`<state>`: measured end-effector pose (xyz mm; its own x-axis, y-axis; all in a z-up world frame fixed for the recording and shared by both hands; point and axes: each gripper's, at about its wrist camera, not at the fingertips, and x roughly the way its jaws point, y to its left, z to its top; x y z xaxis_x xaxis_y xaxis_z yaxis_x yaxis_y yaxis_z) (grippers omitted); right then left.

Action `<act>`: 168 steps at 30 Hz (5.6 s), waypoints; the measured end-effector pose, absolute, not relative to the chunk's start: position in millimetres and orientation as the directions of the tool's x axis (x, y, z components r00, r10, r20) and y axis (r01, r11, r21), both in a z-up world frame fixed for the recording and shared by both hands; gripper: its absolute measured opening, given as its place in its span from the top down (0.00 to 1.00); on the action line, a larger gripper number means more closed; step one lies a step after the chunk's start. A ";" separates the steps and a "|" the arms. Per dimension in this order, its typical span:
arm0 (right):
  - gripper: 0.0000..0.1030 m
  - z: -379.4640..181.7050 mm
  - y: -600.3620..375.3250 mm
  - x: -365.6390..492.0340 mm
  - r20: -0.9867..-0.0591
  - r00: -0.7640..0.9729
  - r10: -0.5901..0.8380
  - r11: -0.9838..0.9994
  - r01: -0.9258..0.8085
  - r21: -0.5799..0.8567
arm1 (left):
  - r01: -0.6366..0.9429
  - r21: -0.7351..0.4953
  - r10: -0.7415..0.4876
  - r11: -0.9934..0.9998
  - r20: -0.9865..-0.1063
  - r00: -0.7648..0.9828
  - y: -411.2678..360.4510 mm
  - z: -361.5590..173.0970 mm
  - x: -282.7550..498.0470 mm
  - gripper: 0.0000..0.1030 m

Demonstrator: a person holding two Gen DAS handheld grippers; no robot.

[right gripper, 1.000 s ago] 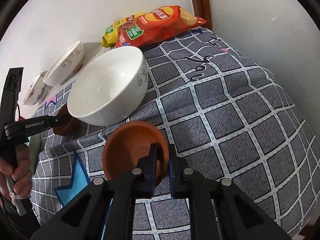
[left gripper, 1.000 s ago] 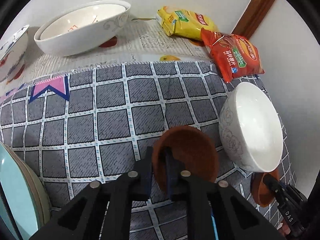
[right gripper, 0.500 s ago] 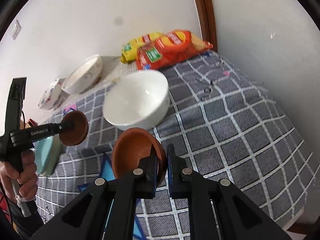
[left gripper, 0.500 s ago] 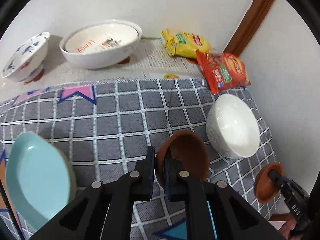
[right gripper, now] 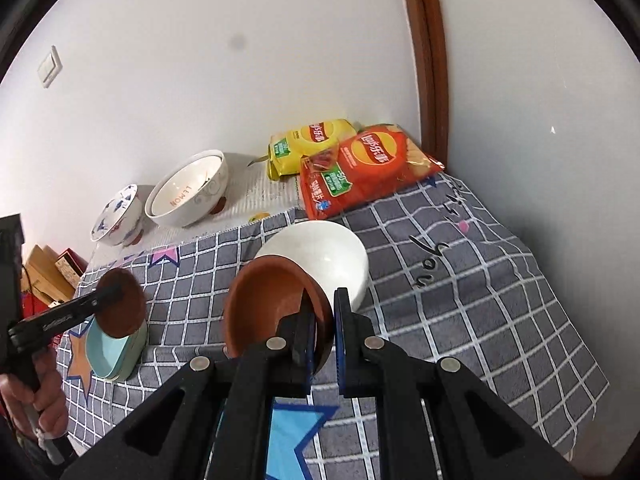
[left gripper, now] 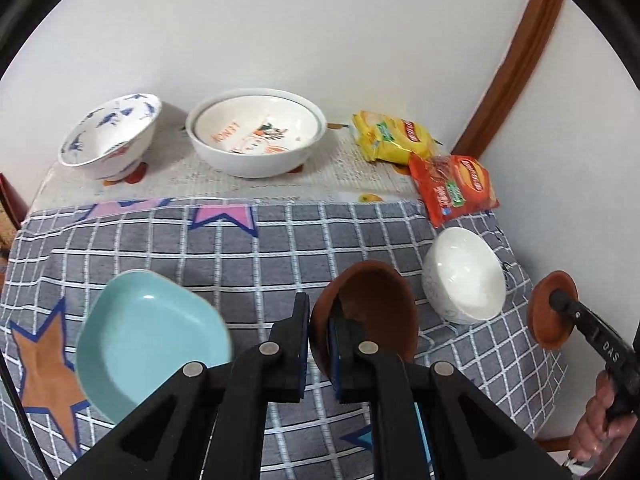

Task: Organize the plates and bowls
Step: 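Lower the right gripper's brown bowl into the white bowl while the left holds its bowl, then open the right gripper off the brown bowl and pull back, then carry the left gripper's brown bowl and lower it into the white bowl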

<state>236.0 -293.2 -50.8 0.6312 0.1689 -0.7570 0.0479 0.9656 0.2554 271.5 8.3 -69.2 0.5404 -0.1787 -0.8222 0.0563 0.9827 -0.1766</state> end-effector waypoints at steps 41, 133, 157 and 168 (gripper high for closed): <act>0.92 -134.0 -269.4 344.8 -0.870 0.476 0.125 0.986 0.038 0.163 | 0.067 -0.227 -0.230 0.972 -0.840 0.492 2.9 -109.7 306.3 0.91; 0.67 -137.5 -242.6 347.2 -0.898 0.439 -0.008 0.986 -0.145 -0.080 | 0.081 -0.224 -0.235 0.971 -0.841 0.488 -7.8 -94.2 295.4 0.91; 0.57 -64.3 -336.1 252.4 -0.795 0.604 0.051 0.997 0.018 0.077 | 0.233 -0.213 -0.305 0.949 -0.808 0.505 -109.2 -78.2 303.9 0.91; 0.57 -89.9 -360.5 221.0 -0.812 0.583 0.010 0.990 0.110 0.092 | 0.257 -0.222 -0.320 0.941 -0.833 0.452 -142.1 -110.5 335.3 0.91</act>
<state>221.0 -360.5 -89.9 0.5833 0.0103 -0.8122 0.1105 0.9896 0.0918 335.3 -142.1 -110.5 0.4520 -0.3202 -0.8326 0.2570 0.9405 -0.2221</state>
